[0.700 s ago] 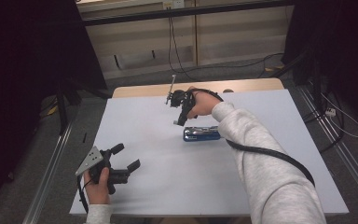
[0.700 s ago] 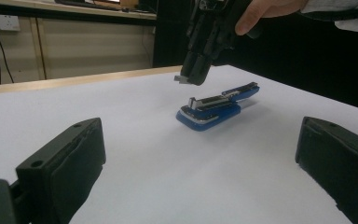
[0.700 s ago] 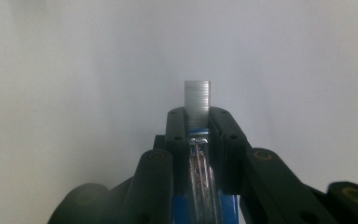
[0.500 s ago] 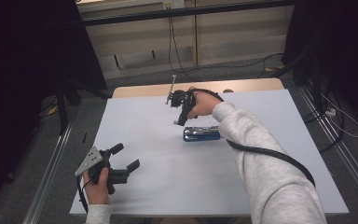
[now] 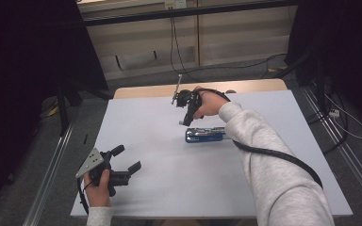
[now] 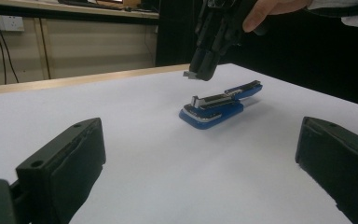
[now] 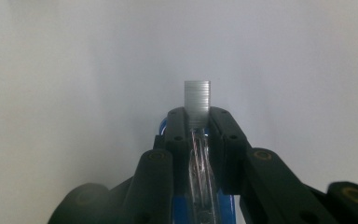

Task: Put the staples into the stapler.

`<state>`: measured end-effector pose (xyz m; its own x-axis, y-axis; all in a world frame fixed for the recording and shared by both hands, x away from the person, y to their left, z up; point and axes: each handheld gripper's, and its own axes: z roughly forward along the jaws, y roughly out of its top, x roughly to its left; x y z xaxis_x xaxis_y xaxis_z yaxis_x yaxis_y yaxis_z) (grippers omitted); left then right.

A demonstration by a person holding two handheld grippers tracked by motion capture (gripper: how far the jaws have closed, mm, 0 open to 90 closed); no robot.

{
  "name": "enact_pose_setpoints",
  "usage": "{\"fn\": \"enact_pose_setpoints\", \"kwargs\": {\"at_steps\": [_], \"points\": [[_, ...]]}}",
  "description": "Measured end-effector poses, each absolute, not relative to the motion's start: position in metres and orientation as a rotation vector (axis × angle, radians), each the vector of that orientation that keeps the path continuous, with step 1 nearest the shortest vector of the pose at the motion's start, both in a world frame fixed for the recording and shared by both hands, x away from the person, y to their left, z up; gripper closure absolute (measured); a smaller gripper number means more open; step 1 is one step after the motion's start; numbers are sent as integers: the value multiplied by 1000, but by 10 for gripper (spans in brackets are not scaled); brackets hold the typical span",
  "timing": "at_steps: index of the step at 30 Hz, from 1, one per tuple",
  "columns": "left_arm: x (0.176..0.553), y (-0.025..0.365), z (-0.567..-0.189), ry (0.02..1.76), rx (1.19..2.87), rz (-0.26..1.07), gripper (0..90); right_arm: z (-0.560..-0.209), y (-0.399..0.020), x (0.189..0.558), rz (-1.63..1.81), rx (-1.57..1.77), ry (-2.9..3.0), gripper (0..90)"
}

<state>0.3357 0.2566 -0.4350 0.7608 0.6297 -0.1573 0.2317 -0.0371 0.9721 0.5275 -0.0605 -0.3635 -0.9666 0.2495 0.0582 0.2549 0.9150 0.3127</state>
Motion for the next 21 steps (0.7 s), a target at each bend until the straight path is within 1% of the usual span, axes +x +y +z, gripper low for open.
{"fn": "enact_pose_setpoints", "kwargs": {"at_steps": [21], "points": [[336,255,-435,700,1630,377,16,-369,-79,525,-475,-412,-3062,784]]}}
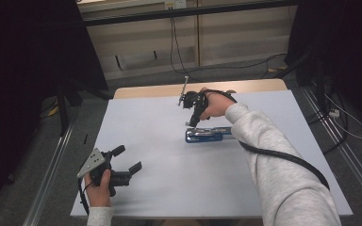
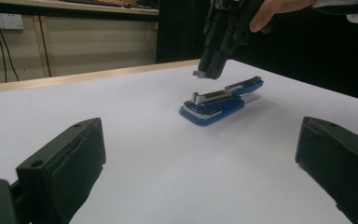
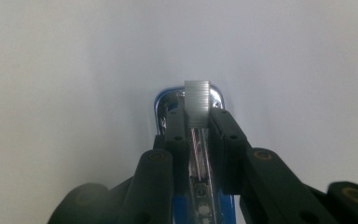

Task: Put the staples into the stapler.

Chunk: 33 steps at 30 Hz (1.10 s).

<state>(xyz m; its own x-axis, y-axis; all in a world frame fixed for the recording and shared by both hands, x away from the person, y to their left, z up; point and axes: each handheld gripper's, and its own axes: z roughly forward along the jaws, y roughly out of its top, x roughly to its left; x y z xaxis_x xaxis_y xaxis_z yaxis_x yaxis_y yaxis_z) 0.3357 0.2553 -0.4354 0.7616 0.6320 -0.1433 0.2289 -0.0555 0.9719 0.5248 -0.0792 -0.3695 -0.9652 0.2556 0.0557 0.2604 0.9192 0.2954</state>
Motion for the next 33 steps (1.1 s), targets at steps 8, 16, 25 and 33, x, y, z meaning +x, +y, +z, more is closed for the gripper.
{"fn": "enact_pose_setpoints", "kwargs": {"at_steps": [8,16,25,33], "points": [[335,255,-435,703,1627,373,16,-369,-83,524,-465,-412,-3062,783],[335,255,-435,700,1627,369,16,-371,-81,523,-457,-399,-3061,783],[335,255,-435,701,1629,373,16,-376,-82,523,-479,-387,-3055,783],[335,254,-435,701,1627,372,16,-382,-86,523,-501,-391,-3043,784]]}}
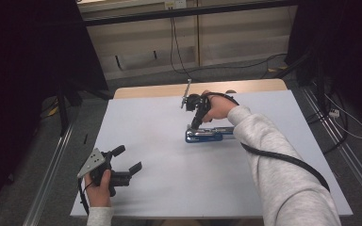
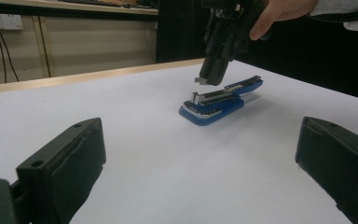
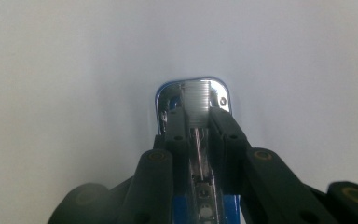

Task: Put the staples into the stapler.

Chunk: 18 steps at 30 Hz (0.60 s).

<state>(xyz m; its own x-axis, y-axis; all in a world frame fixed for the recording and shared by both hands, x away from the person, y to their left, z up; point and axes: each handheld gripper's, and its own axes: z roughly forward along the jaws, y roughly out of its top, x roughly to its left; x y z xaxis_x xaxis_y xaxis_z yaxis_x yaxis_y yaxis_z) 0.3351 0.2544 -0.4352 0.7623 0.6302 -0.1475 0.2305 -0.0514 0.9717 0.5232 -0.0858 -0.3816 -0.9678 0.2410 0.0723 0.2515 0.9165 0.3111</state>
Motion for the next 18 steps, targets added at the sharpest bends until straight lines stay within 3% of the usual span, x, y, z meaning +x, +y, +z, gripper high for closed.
{"fn": "enact_pose_setpoints", "kwargs": {"at_steps": [18], "points": [[335,252,-436,697,1641,372,16,-393,-86,522,-495,-369,-3033,783]]}}
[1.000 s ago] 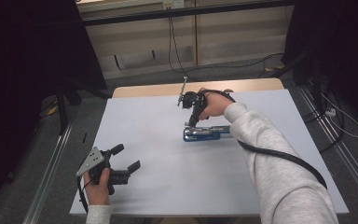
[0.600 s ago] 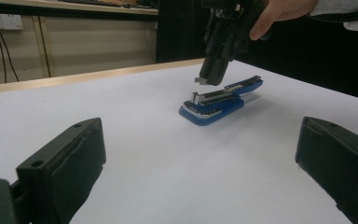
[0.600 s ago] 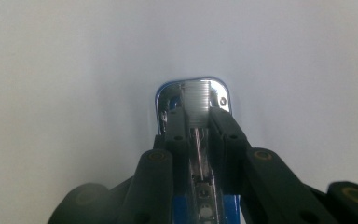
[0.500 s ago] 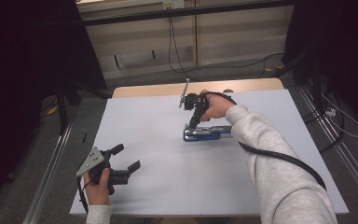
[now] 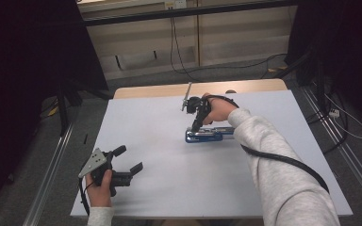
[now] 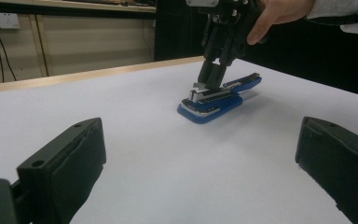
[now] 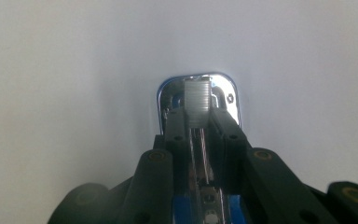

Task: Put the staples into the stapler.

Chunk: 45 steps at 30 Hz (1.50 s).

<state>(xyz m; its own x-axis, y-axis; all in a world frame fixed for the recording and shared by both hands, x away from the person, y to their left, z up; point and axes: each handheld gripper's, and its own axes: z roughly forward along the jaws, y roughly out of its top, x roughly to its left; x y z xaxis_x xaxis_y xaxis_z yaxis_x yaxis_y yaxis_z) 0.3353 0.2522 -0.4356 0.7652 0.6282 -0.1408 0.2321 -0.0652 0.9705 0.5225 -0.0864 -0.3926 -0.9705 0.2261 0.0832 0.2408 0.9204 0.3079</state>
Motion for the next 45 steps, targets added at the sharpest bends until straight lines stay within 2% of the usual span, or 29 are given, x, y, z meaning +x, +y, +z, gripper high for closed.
{"fn": "enact_pose_setpoints", "kwargs": {"at_steps": [45], "points": [[335,250,-436,684,1660,366,17,-400,-83,523,-457,-358,-3047,774]]}}
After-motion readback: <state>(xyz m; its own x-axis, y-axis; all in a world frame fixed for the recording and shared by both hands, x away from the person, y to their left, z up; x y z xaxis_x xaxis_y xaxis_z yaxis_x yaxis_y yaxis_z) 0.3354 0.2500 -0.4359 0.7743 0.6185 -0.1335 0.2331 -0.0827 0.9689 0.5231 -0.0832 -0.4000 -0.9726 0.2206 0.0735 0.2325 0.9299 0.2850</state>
